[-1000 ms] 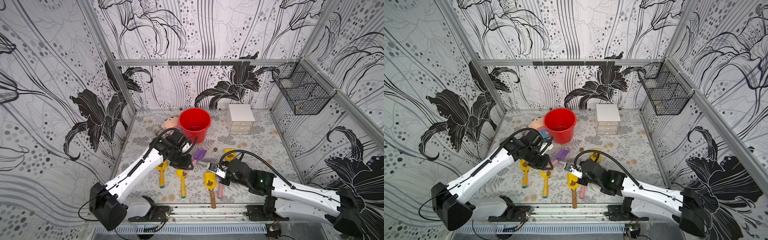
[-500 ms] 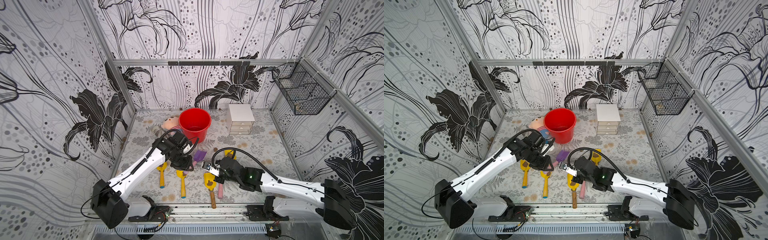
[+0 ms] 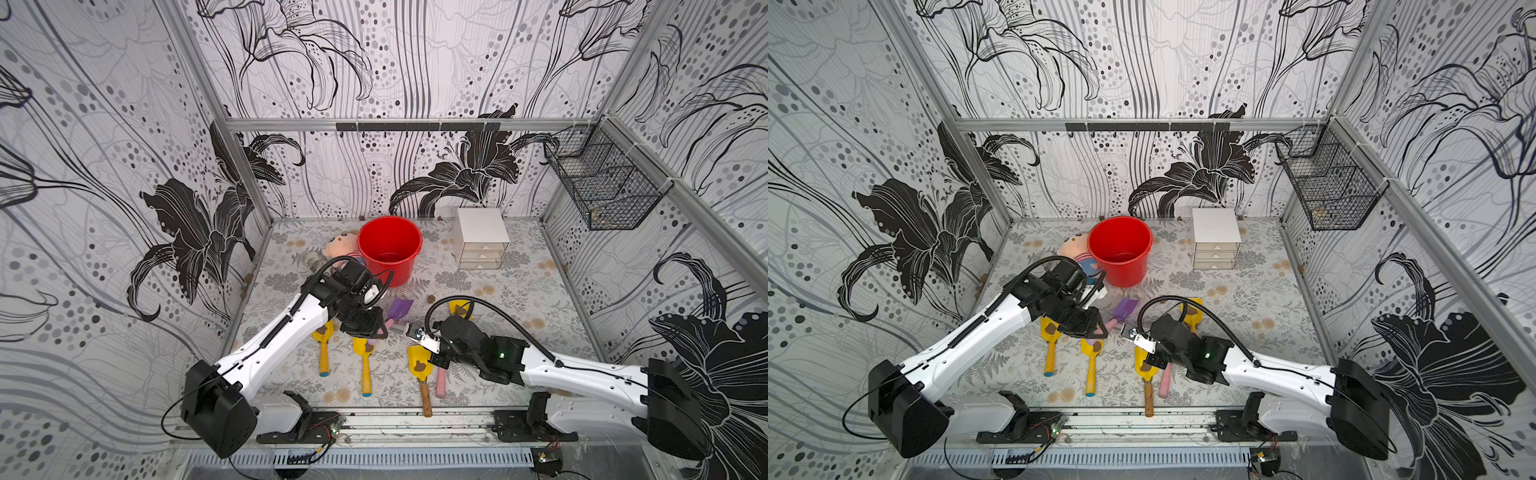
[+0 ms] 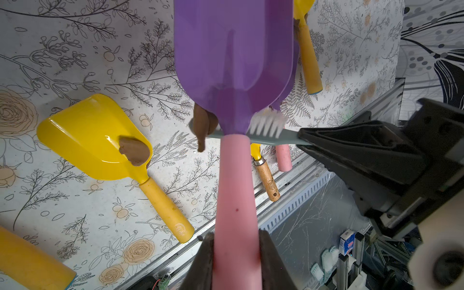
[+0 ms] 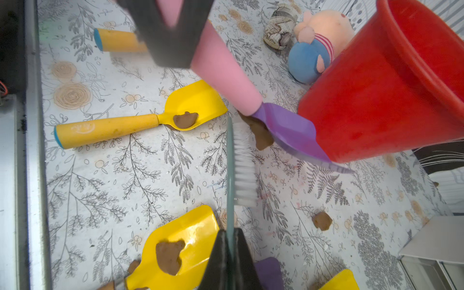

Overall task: Brush the soil off the hand trowel and place it into the bucket
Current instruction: Brush off the soil from the hand trowel.

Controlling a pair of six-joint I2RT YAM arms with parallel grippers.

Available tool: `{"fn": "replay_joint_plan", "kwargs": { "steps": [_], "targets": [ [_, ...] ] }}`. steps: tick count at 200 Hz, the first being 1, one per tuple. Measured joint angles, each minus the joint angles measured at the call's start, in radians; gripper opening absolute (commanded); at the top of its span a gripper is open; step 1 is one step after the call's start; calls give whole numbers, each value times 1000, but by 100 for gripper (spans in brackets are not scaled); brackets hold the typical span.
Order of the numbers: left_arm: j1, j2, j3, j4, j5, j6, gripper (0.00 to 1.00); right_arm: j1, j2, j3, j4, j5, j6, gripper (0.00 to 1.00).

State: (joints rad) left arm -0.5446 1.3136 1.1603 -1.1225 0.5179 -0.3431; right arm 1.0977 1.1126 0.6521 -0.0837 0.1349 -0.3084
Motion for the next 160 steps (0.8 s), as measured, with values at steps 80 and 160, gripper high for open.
{"fn": "replay_joint_plan", "kwargs": {
  "steps": [80,160],
  "targets": [
    [3,-1,4,2,29,-1,0,-1,-87,-2,-53,-1,17,0],
    [7,-1,6,5,37,-2,0,-10,34,6,-67,50,58,0]
  ]
}}
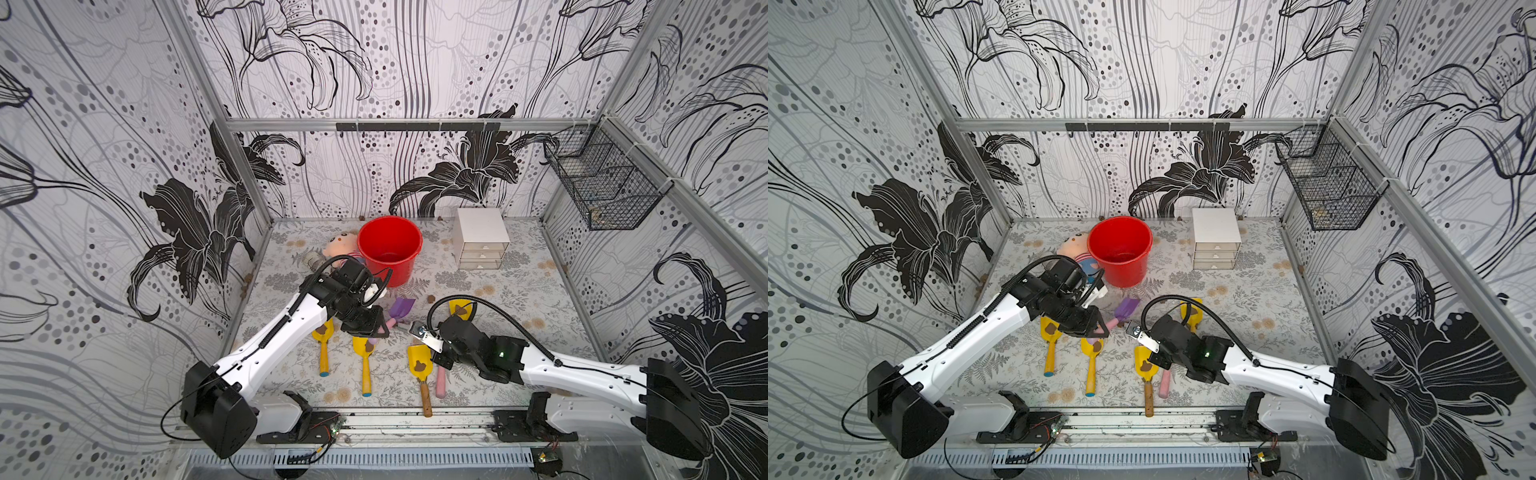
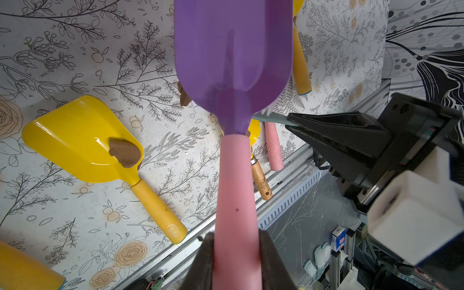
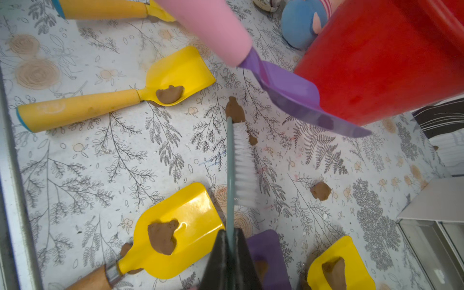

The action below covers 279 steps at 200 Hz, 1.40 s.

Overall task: Brush the soil off the hand trowel and place it into the bucket
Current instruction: Brush off the soil from the hand trowel.

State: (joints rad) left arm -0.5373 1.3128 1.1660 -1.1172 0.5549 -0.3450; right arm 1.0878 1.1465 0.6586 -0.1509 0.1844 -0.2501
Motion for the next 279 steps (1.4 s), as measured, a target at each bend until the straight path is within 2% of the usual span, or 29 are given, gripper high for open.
{"fn": "replay_joint_plan", "kwargs": {
  "steps": [43,107,181,279],
  "targets": [
    [1,3,1,2,11,0,0,0,-94,-25,9,-6,4,0],
    [1,13,1,1,3,3,0,-18,-80,-24,56,-6,37,0],
    [1,14,1,14,-38,9,0,-18,-184,-66,68,-58,55,0],
    [-11,14,1,-20,-12,9,0,3,-24,-3,87,-43,-74,0]
  ]
}}
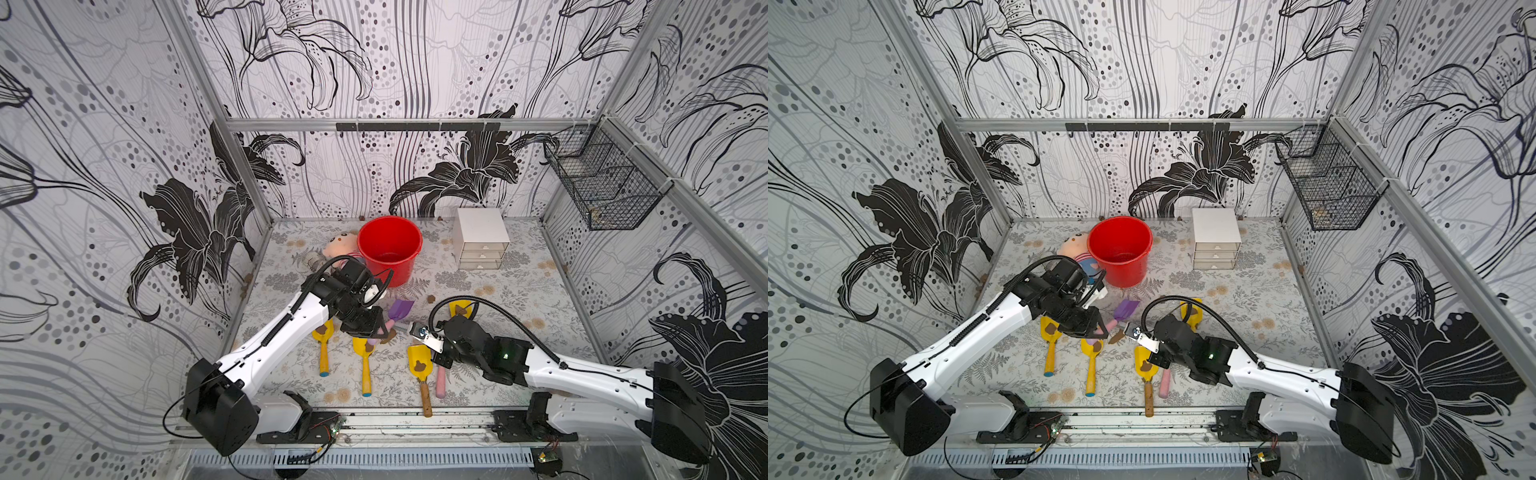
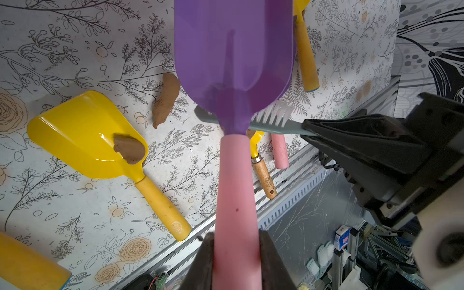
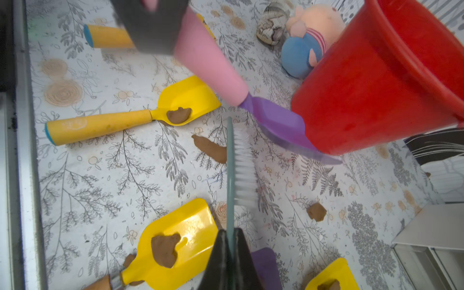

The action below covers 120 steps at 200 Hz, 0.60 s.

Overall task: Brush the soil off the hand trowel and place it into the bucket
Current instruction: Brush off the soil from the hand trowel.

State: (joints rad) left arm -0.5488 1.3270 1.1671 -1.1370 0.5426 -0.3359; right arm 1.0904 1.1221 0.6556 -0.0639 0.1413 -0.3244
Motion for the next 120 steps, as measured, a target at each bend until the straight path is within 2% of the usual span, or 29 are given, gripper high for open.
{"fn": "replay_joint_plan", "kwargs": {
  "steps": [43,89,120],
  "targets": [
    [-3,5,0,6,1,0,0,5,3,10,28,13,-34,0],
    [-3,5,31,-10,9,19,0,-3,44,10,27,198,-71,0],
    [-4,5,36,-33,18,30,0,22,43,-27,82,218,-133,0]
  ]
}}
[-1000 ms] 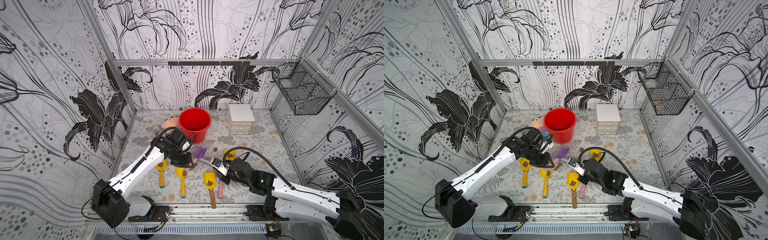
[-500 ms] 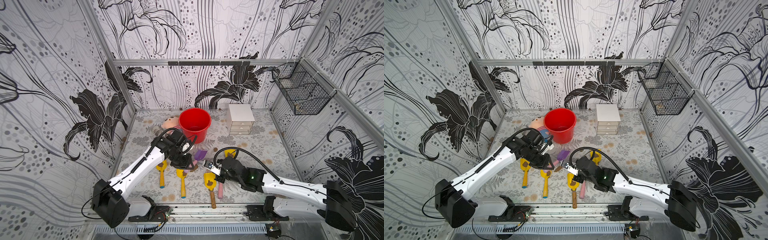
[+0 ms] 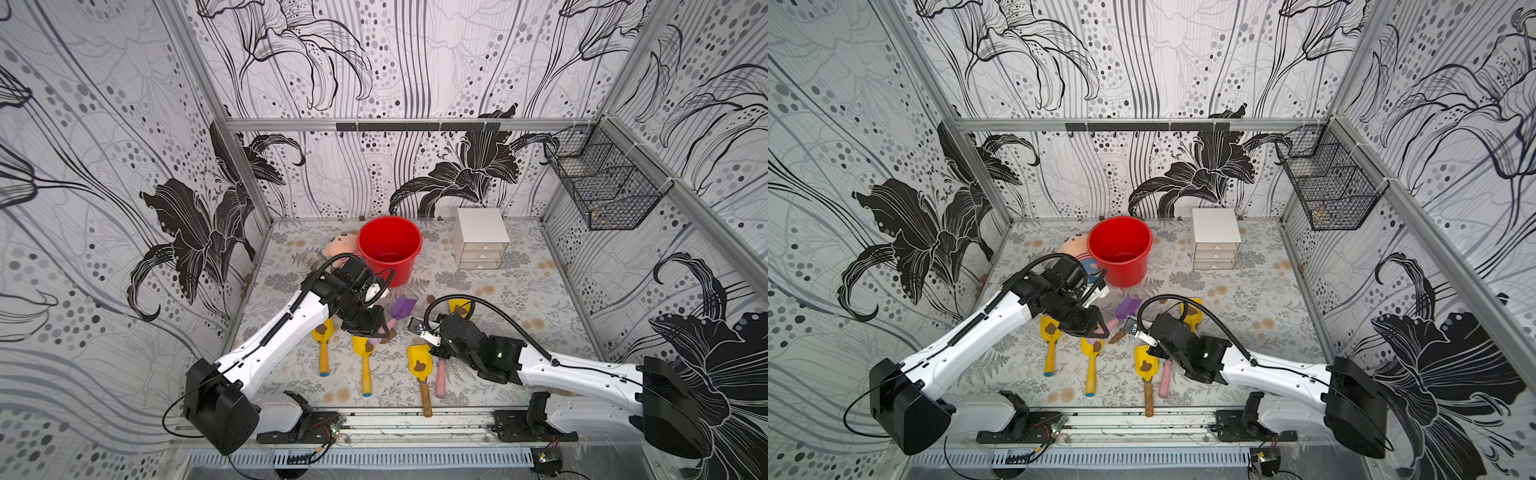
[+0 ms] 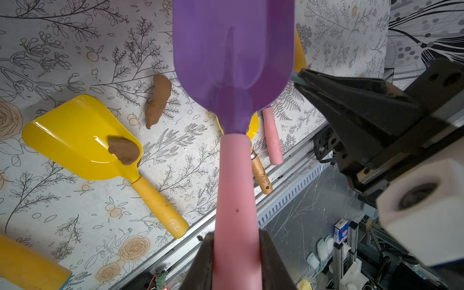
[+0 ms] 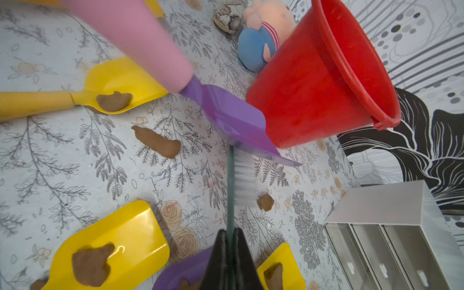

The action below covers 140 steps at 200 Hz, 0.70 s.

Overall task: Brush the soil off the hand trowel and place it into the bucket
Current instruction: Brush off the soil from the hand trowel.

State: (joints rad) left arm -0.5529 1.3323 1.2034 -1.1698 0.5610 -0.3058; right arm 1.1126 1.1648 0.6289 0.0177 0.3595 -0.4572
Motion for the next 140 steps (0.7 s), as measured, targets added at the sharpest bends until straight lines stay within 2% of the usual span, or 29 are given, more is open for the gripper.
{"fn": "replay_joint_plan", "kwargs": {
  "steps": [37,64,109,140],
  "targets": [
    [-1,15,0,-10,14,6,0,43,-1,-29,79,-21,-93,0],
    [-1,17,8,-9,16,10,0,43,11,-29,96,31,-143,0],
    [-1,19,27,-33,16,27,0,37,45,-29,99,166,-158,0],
    [-1,21,40,-54,16,33,0,34,36,-31,96,151,-158,0]
  ]
}}
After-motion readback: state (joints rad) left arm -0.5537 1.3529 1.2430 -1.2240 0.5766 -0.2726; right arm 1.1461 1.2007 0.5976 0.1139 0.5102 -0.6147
